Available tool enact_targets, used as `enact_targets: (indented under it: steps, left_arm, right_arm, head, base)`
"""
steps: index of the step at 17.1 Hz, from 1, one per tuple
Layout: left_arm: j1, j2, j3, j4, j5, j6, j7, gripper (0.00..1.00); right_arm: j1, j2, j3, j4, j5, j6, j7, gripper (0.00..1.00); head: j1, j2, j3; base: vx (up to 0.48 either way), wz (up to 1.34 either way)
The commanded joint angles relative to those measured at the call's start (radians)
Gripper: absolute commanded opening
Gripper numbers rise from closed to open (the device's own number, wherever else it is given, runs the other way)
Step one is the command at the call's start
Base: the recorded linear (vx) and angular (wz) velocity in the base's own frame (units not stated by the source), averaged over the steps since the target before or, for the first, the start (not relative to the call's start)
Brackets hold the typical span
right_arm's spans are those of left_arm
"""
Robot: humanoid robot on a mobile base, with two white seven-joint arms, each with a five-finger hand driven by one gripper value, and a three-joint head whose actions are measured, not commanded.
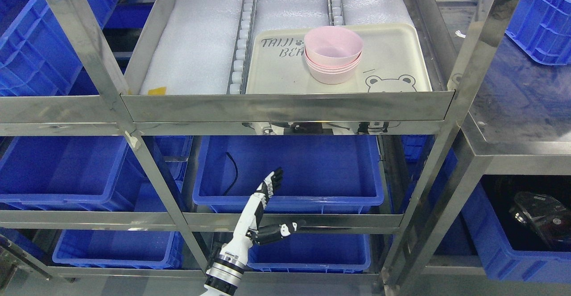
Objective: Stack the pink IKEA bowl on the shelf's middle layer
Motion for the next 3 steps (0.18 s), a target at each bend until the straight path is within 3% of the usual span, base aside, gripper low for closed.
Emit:
enact_targets:
  steps: [1,3]
  left_arm:
    - [0.033,0.018,0.094,-0.094,0.023,0.037,0.082,1.0]
    - [0.037,0.018,0.09,-0.094,0.023,0.031,0.081,1.0]
  right_arm:
    - [0.005,-0.017,0.0,-0.017,0.0,0.001,0.0,1.0]
    - [0.005,-0.017,0.0,-0.017,0.0,0.001,0.0,1.0]
  head:
    - [0.0,0.0,0.0]
    - [0.0,0.0,0.0]
  base:
    - [0.0,0.0]
    - [0.0,0.0]
